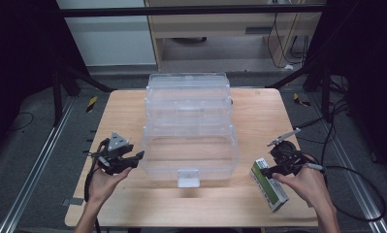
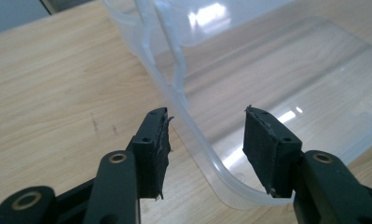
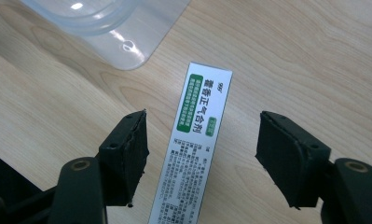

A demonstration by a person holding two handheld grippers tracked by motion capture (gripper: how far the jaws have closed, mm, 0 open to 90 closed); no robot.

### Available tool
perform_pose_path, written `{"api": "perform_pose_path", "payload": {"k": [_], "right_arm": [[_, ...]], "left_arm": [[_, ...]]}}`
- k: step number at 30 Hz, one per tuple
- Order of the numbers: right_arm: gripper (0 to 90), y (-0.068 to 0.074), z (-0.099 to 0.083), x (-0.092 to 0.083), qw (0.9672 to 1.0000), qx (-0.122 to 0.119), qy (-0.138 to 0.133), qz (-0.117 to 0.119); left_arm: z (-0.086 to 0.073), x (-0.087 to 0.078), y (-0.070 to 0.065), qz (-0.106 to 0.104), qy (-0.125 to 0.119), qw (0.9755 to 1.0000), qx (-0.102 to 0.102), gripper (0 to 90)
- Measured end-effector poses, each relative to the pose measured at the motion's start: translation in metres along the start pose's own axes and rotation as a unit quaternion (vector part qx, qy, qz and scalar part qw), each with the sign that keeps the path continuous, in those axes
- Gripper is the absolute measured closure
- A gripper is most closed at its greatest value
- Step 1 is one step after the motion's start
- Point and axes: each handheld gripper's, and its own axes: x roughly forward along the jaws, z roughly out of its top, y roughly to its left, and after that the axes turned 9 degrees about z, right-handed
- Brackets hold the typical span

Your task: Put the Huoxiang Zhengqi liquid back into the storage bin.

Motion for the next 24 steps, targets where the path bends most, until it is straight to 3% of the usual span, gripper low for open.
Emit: {"api": "perform_pose_path", "payload": {"k": [4,11,24], "right_arm": [[34.8,-0.001,-0.002,0.002,0.9999,-0.002,0.01,0.002],[37.1,0.0,-0.002,0.007,0.9994,-0.009,0.033,0.003],[42.7,0.001,-0.002,0.011,0.9982,-0.003,0.059,0.004]], "left_arm": [[-0.001,-0.006,0.016,0.023,-0.009,0.9995,-0.019,47.7],[-0.011,-0.002,0.039,0.052,0.001,0.9975,-0.049,46.8],[-0.02,0.007,0.049,0.07,0.021,0.9959,-0.052,45.9]]}}
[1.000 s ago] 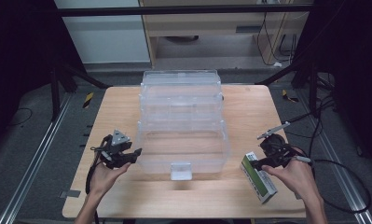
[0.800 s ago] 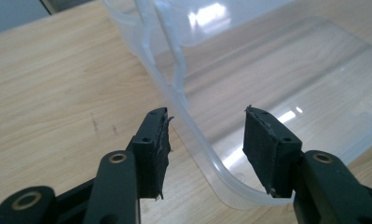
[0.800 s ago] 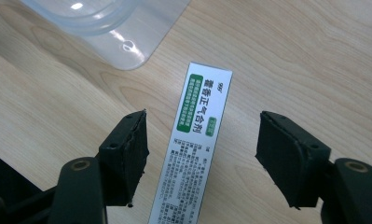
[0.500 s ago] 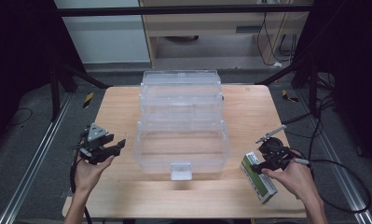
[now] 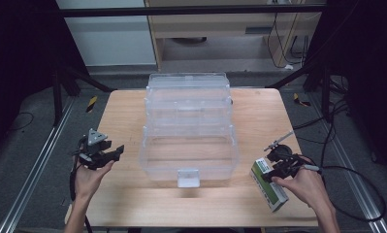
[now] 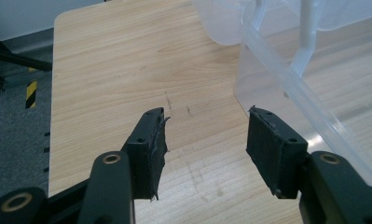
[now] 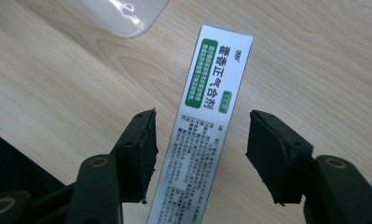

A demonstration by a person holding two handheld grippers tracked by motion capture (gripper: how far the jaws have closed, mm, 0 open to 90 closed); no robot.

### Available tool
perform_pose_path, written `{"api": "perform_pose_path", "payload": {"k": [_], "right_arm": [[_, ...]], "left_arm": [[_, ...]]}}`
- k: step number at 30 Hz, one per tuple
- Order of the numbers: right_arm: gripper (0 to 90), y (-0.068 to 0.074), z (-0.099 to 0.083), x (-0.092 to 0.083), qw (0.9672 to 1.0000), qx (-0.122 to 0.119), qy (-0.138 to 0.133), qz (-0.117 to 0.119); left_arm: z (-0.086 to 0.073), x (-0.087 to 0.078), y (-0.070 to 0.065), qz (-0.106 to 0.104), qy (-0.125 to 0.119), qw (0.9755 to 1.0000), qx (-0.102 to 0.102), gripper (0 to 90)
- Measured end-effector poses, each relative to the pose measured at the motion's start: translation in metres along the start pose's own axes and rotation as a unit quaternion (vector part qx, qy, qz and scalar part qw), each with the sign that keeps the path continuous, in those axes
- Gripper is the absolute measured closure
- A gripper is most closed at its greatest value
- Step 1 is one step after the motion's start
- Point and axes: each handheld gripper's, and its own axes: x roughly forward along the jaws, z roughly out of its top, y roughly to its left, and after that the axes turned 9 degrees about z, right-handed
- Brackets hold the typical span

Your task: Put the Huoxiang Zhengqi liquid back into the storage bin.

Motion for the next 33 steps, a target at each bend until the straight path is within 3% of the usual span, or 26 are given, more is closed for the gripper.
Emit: {"api": "perform_pose_path", "payload": {"k": [17,33], "right_arm": [[47.7,-0.0005,-0.0029,0.0034,0.9996,0.01,0.022,0.014],[53.8,-0.0001,0.001,0.0092,0.9987,0.019,0.047,0.006]], "left_arm": [[-0.004,0.007,-0.0011,0.006,0.012,0.9999,0.003,44.4],[-0.0048,0.0093,-0.0033,0.003,0.017,0.9998,0.007,44.5]]}}
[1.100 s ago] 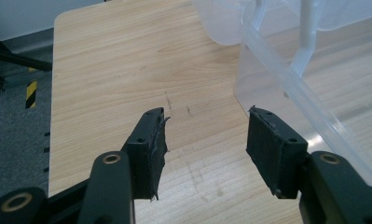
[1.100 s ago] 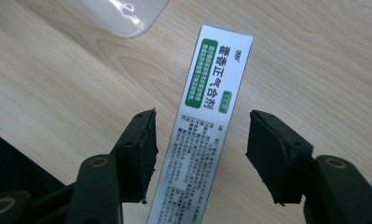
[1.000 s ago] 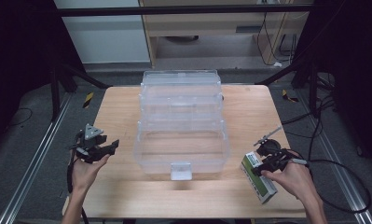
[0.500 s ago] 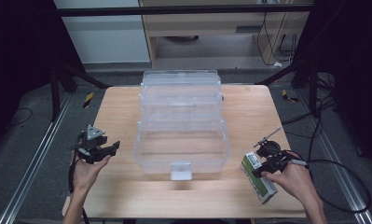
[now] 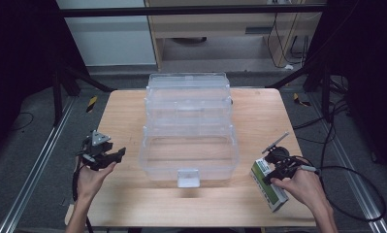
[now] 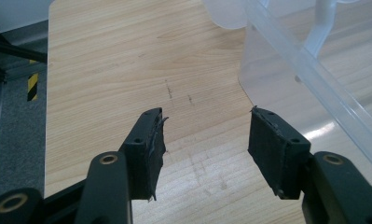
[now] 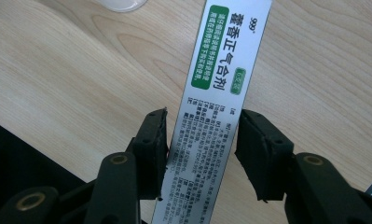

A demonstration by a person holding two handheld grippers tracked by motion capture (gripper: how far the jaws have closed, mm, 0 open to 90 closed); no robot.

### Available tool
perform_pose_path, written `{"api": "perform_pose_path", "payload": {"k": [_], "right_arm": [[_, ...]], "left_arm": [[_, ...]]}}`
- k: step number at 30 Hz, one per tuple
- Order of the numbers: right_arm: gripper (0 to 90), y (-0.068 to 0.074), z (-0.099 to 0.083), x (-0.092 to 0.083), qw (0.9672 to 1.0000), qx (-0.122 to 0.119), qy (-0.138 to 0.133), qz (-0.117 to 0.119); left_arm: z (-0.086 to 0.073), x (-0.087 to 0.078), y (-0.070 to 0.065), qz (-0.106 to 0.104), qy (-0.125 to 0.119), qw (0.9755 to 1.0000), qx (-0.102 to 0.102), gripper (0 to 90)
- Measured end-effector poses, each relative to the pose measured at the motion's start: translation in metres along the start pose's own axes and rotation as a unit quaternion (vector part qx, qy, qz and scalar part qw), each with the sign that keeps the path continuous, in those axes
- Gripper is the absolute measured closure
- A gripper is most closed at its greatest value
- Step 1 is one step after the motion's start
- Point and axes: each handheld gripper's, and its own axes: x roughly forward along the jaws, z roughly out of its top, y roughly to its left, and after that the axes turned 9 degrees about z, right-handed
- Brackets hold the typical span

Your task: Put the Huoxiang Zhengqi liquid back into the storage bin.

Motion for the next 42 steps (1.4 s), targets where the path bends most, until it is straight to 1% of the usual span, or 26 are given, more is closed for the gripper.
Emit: {"api": "perform_pose_path", "payload": {"k": [2,3,4,10,12,20,26,29,36,42], "right_arm": [[54.8,0.0005,0.0004,-0.0002,1.0,0.002,-0.001,0.0],[55.0,0.0002,0.0005,-0.0005,1.0,0.0,0.001,0.0],[55.3,0.0006,0.0008,-0.0007,1.0,0.004,0.002,-0.001],[55.9,0.0007,0.0022,0.0,0.9999,0.006,0.01,-0.002],[56.0,0.0014,0.0026,0.0003,0.9999,0.01,0.012,-0.002],[57.2,0.0011,0.0029,0.0005,0.9999,0.013,0.01,-0.004],[61.2,0.0005,0.0032,-0.0007,0.9997,0.008,0.013,-0.016],[61.7,0.0006,0.0036,-0.001,0.9997,0.012,0.015,-0.017],[62.6,0.0005,0.0049,-0.0011,0.9996,0.009,0.019,-0.02],[63.1,0.0005,0.0059,-0.0012,0.9995,0.011,0.024,-0.02]], "left_arm": [[0.0,0.0001,-0.0002,-0.001,0.0,1.0,0.0,44.4],[-0.0001,0.0003,-0.0004,-0.001,0.001,1.0,0.001,44.4],[-0.0001,0.0004,-0.0005,-0.001,0.001,1.0,0.001,44.5],[-0.0004,0.001,-0.0008,-0.002,0.003,1.0,0.002,44.4],[-0.0005,0.0014,-0.0012,-0.002,0.003,1.0,0.003,44.4],[-0.0005,0.0017,-0.0018,-0.002,0.004,1.0,0.004,44.5],[-0.0004,0.0023,-0.0028,-0.003,0.006,1.0,0.007,44.5],[-0.0004,0.0023,-0.0026,-0.003,0.006,1.0,0.007,44.5],[-0.0005,0.0026,-0.0029,-0.003,0.007,0.9999,0.008,44.4],[-0.0006,0.0029,-0.0031,-0.003,0.007,0.9999,0.009,44.4]]}}
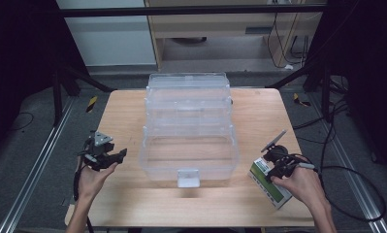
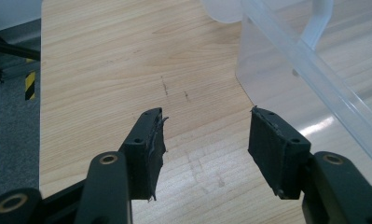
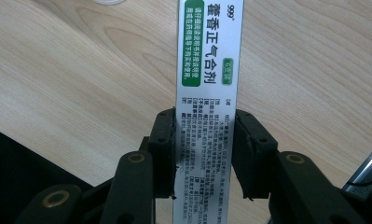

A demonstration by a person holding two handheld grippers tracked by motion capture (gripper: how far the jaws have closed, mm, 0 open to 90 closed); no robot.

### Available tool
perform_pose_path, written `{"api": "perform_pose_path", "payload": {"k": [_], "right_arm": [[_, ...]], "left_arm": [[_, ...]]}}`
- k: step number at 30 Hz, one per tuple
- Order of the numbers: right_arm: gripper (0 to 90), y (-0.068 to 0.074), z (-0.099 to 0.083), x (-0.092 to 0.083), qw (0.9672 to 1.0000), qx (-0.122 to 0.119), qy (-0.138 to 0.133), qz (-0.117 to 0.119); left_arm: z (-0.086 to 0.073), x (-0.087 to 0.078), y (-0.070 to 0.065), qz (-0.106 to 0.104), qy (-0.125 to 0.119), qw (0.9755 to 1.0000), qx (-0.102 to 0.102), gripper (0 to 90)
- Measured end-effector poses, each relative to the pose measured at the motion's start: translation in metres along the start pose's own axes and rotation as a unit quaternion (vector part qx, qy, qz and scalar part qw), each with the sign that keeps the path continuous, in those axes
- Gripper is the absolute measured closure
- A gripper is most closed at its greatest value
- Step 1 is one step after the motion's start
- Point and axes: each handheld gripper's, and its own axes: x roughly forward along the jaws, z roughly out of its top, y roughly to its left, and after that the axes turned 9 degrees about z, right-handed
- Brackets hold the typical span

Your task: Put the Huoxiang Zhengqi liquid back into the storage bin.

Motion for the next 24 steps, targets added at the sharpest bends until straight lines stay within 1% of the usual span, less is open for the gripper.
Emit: {"api": "perform_pose_path", "payload": {"k": [8,15,17,19,24], "right_arm": [[63.3,-0.0007,0.0008,0.0,1.0,-0.002,0.002,0.001],[63.5,-0.0002,0.0023,-0.0003,0.9999,-0.001,0.012,0.001],[63.4,-0.0009,0.0025,-0.0001,0.9999,-0.006,0.012,0.001],[63.5,-0.0006,0.0031,-0.0003,0.9999,-0.003,0.013,0.002],[63.6,-0.001,0.0033,-0.0003,0.9999,-0.006,0.015,0.002]], "left_arm": [[-0.0002,0.0006,-0.0002,0.0,0.002,1.0,0.0,44.3],[-0.0001,0.0004,-0.0002,0.0,0.002,1.0,0.0,44.3],[-0.0001,0.0005,-0.0001,-0.001,0.002,1.0,0.0,44.3],[-0.0002,0.0005,0.0,0.0,0.002,1.0,0.0,44.3],[-0.0001,0.0004,-0.0002,0.0,0.002,1.0,0.001,44.4]]}}
